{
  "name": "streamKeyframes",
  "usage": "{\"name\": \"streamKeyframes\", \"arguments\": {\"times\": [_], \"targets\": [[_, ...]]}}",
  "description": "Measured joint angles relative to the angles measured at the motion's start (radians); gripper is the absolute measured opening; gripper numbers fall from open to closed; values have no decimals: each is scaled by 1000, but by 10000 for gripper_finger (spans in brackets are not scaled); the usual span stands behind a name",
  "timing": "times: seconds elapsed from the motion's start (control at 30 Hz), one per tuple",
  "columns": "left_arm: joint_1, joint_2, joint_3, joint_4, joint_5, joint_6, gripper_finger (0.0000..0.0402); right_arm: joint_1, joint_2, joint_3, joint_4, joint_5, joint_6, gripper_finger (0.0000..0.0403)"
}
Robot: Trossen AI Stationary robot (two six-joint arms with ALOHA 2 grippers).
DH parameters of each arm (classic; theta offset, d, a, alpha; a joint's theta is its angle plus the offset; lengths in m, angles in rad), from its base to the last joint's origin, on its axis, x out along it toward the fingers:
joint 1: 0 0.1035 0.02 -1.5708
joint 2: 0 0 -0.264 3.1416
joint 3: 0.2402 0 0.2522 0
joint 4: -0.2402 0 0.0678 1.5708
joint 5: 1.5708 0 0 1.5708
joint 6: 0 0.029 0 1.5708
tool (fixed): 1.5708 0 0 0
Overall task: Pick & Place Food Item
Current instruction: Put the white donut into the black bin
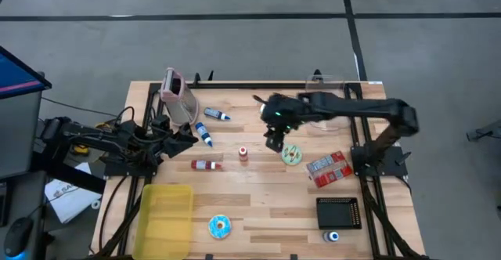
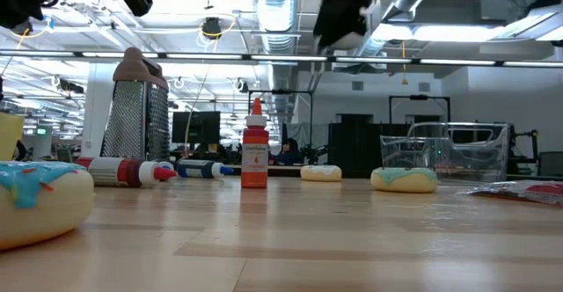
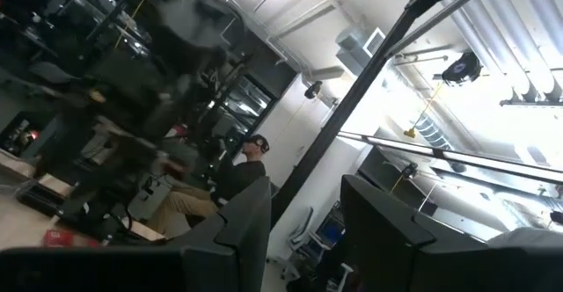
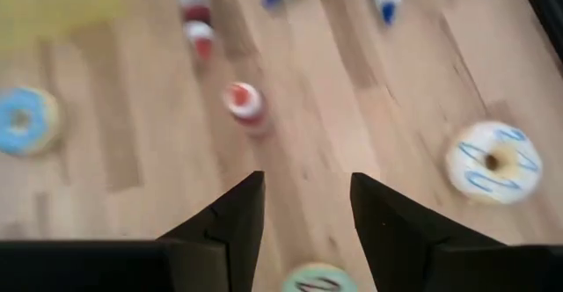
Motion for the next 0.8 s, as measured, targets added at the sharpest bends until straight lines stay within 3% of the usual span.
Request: {"name": "streamKeyframes", "arguments": {"times": [0.3,0.63,0.8], "targets": [[0,0,0,0,0,-2,158,-250,220,143,-148,2,-61,171],[0,0,0,2,3,-15,176,-352,424,299,-282,0,64,239],[0,0,0,7,-2,-27,180,-387,493,337,-330,5,38,250]]}}
